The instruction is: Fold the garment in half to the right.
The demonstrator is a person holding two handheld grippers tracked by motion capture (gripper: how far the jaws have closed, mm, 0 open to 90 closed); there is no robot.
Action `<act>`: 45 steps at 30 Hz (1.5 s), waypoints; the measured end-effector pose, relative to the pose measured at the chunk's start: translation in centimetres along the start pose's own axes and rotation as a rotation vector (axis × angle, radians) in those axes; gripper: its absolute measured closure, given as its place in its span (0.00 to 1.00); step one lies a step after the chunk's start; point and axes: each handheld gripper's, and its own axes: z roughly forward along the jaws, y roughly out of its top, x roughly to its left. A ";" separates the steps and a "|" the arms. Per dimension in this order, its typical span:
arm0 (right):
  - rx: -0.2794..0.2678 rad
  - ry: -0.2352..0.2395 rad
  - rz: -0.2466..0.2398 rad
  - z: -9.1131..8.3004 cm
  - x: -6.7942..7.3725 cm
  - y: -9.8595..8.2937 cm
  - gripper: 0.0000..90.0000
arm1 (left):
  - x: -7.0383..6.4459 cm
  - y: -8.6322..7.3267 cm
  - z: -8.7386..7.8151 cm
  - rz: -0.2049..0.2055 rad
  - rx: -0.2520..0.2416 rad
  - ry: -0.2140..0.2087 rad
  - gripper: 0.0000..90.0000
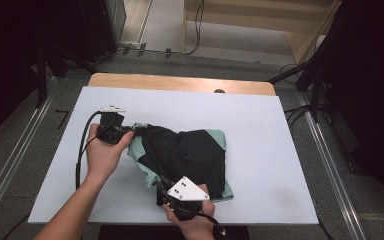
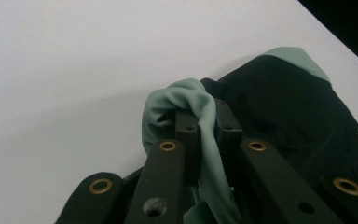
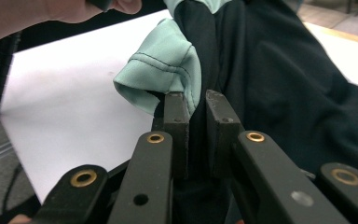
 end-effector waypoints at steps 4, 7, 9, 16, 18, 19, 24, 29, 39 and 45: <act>0.007 0.049 -0.010 1.2 1.4 0.6 0.88 | 0.0 0.2 -0.4 0.011 0.016 0.065 0.93; 0.007 0.053 0.002 1.2 1.2 0.7 0.88 | -0.9 0.9 0.5 0.022 0.035 0.066 0.93; 0.011 0.036 0.021 0.7 0.4 0.5 0.88 | -1.7 1.5 1.5 0.038 0.053 0.066 0.93; 0.007 -0.050 0.119 -2.4 -3.4 -1.2 0.88 | -5.7 3.3 5.6 0.078 0.089 0.051 0.92; 0.009 -0.067 0.146 -3.1 -4.3 -1.9 0.88 | -6.8 3.8 6.4 0.096 0.093 0.051 0.92; 0.010 -0.075 0.159 -3.4 -4.6 -2.1 0.88 | -7.3 4.2 6.8 0.100 0.091 0.045 0.91; 0.017 -0.115 0.226 -4.7 -6.0 -3.0 0.88 | -10.0 5.4 8.7 0.127 0.085 -0.011 0.81; 0.037 -0.171 0.284 -5.7 -7.1 -3.9 0.88 | -11.7 5.7 10.5 0.133 0.042 -0.117 0.58; 0.089 -0.280 0.365 -7.4 -9.4 -6.4 0.87 | -11.4 5.9 9.3 0.157 -0.078 -0.228 0.15; 0.085 -0.318 0.329 -8.2 -9.5 -6.5 0.72 | -9.5 4.4 9.5 0.150 -0.063 -0.176 0.15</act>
